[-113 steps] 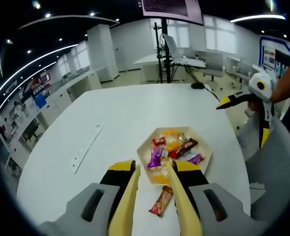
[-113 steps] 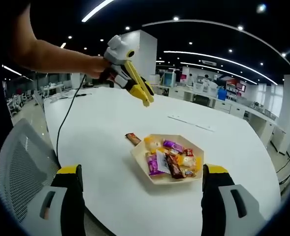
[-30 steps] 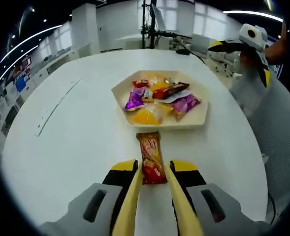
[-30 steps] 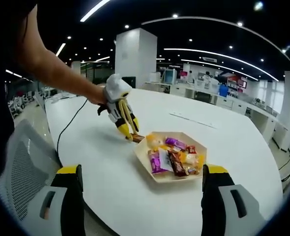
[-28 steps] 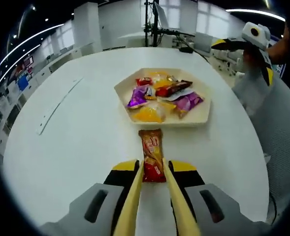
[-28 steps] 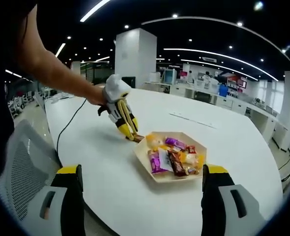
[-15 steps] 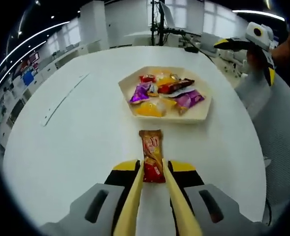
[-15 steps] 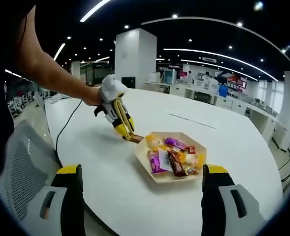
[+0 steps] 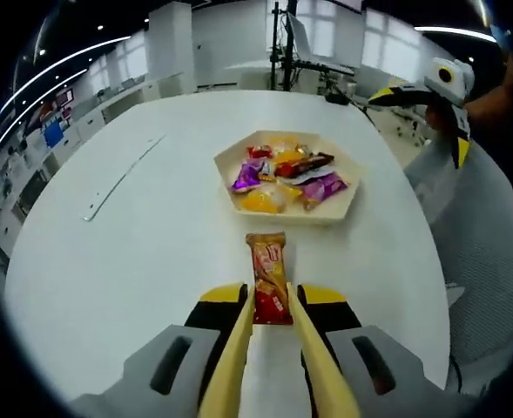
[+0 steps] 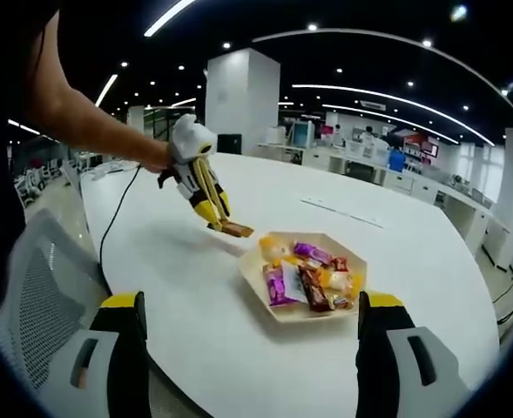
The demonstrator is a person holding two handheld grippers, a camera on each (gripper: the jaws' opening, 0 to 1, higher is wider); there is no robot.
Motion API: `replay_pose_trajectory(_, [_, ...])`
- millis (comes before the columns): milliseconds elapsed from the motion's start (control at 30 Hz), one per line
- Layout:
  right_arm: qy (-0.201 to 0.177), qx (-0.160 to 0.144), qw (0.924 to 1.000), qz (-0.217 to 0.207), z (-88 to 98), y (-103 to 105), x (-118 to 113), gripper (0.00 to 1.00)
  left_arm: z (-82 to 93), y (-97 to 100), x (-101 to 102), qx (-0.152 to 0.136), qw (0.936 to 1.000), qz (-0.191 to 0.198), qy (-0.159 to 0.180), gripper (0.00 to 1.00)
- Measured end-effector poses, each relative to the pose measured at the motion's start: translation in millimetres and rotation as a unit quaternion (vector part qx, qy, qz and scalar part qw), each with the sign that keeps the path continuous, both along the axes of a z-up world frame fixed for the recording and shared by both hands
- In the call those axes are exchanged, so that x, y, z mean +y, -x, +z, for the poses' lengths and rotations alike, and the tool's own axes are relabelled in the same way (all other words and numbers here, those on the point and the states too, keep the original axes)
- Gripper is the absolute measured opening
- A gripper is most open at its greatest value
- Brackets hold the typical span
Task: Place the target food into the container with the food tongs after gripping and lifting it, then release it inside without dropping or visibly crushing the food.
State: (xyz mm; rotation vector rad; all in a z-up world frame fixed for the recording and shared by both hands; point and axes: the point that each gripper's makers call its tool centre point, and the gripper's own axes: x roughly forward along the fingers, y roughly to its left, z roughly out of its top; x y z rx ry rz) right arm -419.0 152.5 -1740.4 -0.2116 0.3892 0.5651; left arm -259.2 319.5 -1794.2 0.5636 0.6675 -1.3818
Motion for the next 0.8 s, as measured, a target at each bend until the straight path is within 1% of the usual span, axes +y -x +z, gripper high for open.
replay_pose_trajectory(67, [0.000, 0.000, 1.0000, -0.001, 0.3, 0, 0, 0.99, 7.3, 0.8, 0, 0.009, 0.9999, -0.001, 0.009, 0.19])
replay_pose_trajectory(100, [0.001, 0.000, 1.0000, -0.001, 0.3, 0, 0, 0.99, 10.4, 0.4, 0, 0.008, 0.9999, -0.001, 0.011, 0.19])
replay_pose_trajectory(167, [0.009, 0.002, 1.0000, -0.002, -1.6, 0, -2, 0.96, 18.3, 0.0, -2, 0.013, 0.9998, 0.001, 0.016, 0.19])
replay_pose_trajectory(200, [0.013, 0.003, 0.9999, -0.002, -2.4, 0, -3, 0.96, 25.1, -0.6, -2, 0.017, 0.9996, 0.000, 0.021, 0.19])
replay_pose_trajectory(233, [0.009, 0.002, 1.0000, 0.000, -1.7, 0, -2, 0.96, 28.7, -2.0, -2, 0.018, 0.9996, 0.001, 0.021, 0.19])
replay_pose_trajectory(267, [0.005, 0.000, 1.0000, 0.001, -0.5, 0, -1, 0.98, 36.4, -2.2, -3, 0.020, 0.9996, -0.002, 0.021, 0.19])
replay_pose_trajectory(367, [0.002, 0.000, 1.0000, -0.002, 0.6, 0, -2, 0.99, 55.7, -4.2, -5, 0.021, 0.9995, -0.006, 0.024, 0.19])
replay_pose_trajectory(467, [0.002, -0.006, 1.0000, -0.003, 2.3, -1, -2, 1.00, 73.4, -10.6, -5, 0.005, 0.9997, -0.010, 0.021, 0.19])
replay_pose_trajectory(567, [0.001, -0.007, 1.0000, -0.003, 2.2, -1, -3, 1.00, 82.9, -13.3, -5, 0.002, 0.9998, -0.011, 0.017, 0.19])
replay_pose_trajectory(667, [0.004, -0.007, 1.0000, -0.002, 1.5, -2, -4, 1.00, 85.7, -14.5, -3, -0.001, 0.9998, -0.011, 0.014, 0.19])
replay_pose_trajectory(800, [-0.004, 0.000, 1.0000, -0.004, 0.0, -2, -4, 1.00, 86.6, -13.9, 0, 0.000, 0.9999, -0.011, 0.012, 0.19])
